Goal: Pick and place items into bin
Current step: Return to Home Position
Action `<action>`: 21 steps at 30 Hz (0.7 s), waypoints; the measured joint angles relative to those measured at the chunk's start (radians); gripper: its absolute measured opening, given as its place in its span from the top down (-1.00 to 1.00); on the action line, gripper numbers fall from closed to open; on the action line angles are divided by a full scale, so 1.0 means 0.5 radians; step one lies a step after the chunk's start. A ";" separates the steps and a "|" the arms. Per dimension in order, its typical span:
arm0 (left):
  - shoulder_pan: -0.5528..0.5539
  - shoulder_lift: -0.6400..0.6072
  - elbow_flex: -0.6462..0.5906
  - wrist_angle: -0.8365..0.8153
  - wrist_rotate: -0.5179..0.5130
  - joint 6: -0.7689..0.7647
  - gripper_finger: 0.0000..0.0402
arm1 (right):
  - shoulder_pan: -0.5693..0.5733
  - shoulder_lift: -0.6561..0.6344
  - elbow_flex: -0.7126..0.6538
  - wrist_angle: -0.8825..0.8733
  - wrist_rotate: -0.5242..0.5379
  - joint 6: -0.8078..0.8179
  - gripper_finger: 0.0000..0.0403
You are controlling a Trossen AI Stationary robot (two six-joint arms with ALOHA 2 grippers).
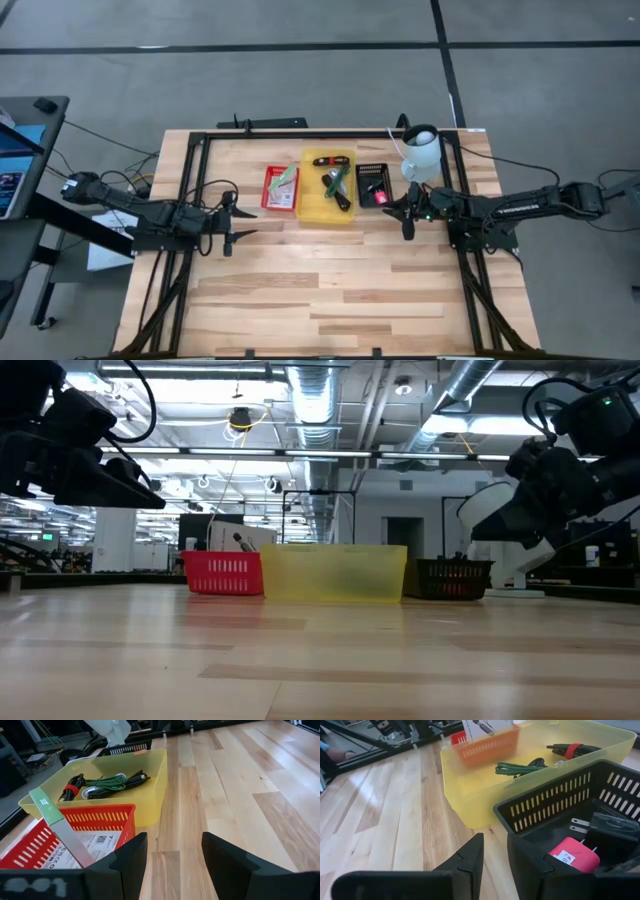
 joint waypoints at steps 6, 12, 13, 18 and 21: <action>0.000 0.000 0.001 -0.002 0.001 0.019 0.09 | 0.000 0.000 0.000 0.000 0.000 0.000 0.60; 0.000 0.000 0.002 -0.002 0.000 0.007 0.09 | 0.000 0.000 -0.001 0.000 0.000 0.000 0.60; 0.000 0.000 0.002 -0.002 0.001 0.014 0.09 | 0.000 0.000 -0.001 0.000 0.000 0.000 0.60; 0.000 0.000 0.002 -0.002 0.000 0.003 0.09 | 0.000 0.000 -0.001 0.000 0.000 0.000 0.60; 0.000 0.000 0.002 -0.002 0.000 -0.001 0.09 | 0.000 0.000 -0.001 0.000 0.000 0.000 0.60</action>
